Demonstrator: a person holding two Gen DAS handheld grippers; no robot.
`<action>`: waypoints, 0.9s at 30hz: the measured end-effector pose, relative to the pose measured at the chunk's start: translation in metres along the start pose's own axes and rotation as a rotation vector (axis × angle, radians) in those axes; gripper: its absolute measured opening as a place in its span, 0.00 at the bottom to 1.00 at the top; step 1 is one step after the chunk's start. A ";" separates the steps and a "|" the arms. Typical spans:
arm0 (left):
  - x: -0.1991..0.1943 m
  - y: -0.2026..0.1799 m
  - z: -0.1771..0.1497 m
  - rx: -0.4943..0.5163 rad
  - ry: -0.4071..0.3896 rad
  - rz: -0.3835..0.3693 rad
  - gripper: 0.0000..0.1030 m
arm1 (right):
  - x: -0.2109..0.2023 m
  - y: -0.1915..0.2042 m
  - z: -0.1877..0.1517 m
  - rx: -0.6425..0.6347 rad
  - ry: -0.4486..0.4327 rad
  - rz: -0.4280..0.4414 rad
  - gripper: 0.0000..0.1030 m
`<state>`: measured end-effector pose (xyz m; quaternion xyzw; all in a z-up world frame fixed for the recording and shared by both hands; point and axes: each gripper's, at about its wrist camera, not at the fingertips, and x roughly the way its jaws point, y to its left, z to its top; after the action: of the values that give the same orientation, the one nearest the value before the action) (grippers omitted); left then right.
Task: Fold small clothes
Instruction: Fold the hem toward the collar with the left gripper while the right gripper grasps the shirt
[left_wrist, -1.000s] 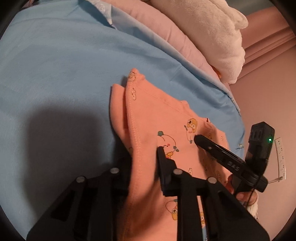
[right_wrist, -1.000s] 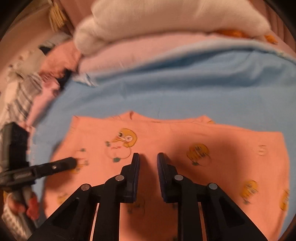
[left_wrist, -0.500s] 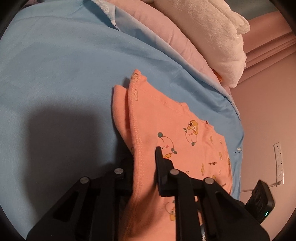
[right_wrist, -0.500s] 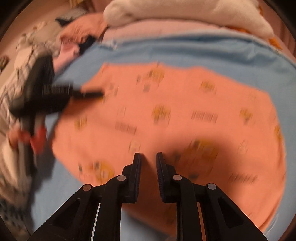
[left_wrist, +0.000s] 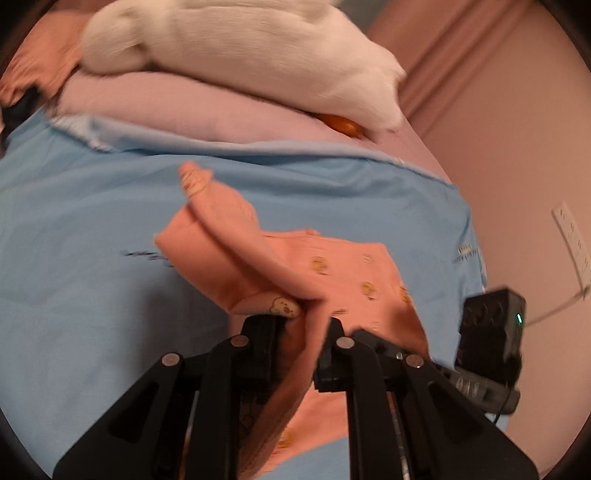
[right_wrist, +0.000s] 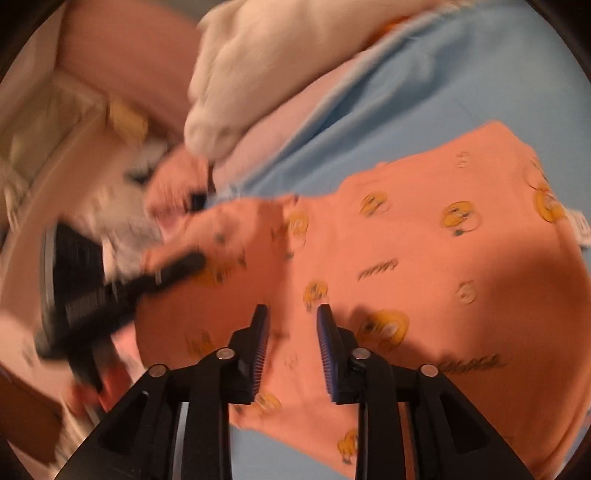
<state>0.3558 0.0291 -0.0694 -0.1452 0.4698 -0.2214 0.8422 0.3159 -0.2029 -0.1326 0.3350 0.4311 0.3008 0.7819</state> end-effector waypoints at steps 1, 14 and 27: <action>0.005 -0.010 0.001 0.017 0.009 0.001 0.13 | -0.004 -0.008 0.005 0.051 -0.022 0.034 0.28; 0.076 -0.049 -0.032 0.084 0.208 -0.073 0.48 | -0.008 -0.068 0.016 0.408 -0.021 0.236 0.50; -0.012 0.029 -0.075 -0.061 0.123 -0.129 0.52 | 0.009 -0.037 0.033 0.212 0.064 -0.115 0.49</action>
<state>0.2926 0.0573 -0.1122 -0.1869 0.5169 -0.2690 0.7909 0.3558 -0.2272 -0.1526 0.3808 0.5037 0.2190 0.7439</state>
